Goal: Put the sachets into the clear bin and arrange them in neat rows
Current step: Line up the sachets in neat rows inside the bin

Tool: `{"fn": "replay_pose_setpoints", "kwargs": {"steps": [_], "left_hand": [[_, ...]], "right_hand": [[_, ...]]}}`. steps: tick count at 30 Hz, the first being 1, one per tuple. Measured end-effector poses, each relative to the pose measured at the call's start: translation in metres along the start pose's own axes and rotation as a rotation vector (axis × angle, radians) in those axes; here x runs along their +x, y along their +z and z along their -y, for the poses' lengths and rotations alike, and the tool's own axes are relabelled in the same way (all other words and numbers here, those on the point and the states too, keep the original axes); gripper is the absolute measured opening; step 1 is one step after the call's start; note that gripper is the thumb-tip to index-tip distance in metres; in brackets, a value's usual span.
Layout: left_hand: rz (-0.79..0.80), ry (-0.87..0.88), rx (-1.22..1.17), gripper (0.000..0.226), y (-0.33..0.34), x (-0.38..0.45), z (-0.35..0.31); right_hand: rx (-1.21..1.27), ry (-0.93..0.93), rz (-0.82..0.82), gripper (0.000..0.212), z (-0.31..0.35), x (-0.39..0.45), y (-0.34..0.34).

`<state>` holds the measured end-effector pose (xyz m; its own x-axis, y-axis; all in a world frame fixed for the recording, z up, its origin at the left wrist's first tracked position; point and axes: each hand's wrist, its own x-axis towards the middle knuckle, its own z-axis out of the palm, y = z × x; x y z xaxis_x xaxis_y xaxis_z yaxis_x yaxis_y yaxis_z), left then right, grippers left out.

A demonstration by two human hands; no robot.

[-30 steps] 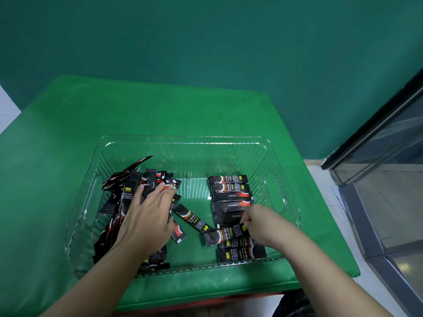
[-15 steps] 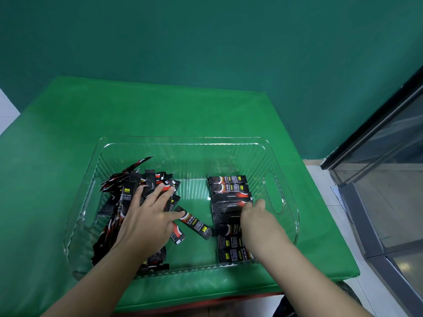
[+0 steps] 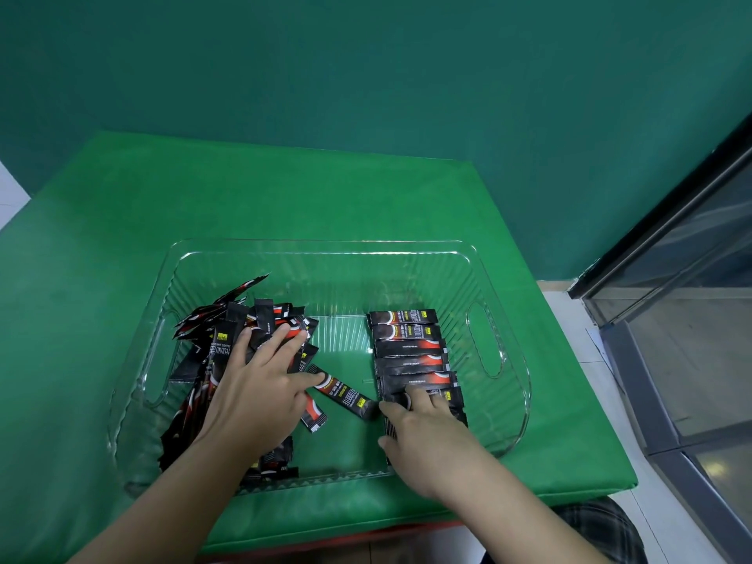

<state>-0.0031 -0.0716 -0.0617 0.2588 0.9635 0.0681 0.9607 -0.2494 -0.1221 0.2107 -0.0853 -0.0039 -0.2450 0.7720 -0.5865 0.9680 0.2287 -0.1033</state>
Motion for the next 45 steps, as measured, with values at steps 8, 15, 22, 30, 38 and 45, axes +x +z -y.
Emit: {"fn": "replay_pose_setpoints", "kwargs": {"steps": [8, 15, 22, 30, 38, 45], "left_hand": [[-0.016, 0.003, -0.004, 0.041, 0.0, 0.0, 0.0], [-0.024, 0.002, -0.019, 0.042, 0.001, 0.0, 0.001], [-0.065, -0.019, -0.039, 0.034, 0.008, 0.0, 0.001], [-0.118, -0.035, -0.027, 0.03, 0.011, 0.0, 0.001], [-0.129, -0.037, -0.026, 0.031, 0.01, 0.0, 0.0], [-0.121, -0.033, -0.023, 0.027, 0.009, 0.0, 0.001]], "right_hand": [[0.099, -0.051, -0.163, 0.049, -0.002, 0.0, -0.005], [0.162, -0.126, -0.267, 0.033, 0.03, 0.035, -0.012], [0.129, -0.087, -0.169, 0.025, 0.057, 0.05, -0.009], [0.216, -0.036, -0.09, 0.017, 0.023, 0.043, -0.029], [-0.013, -0.113, -0.079, 0.018, -0.019, 0.015, -0.048], [-0.196, -0.042, -0.079, 0.035, -0.019, 0.008, -0.033]]}}
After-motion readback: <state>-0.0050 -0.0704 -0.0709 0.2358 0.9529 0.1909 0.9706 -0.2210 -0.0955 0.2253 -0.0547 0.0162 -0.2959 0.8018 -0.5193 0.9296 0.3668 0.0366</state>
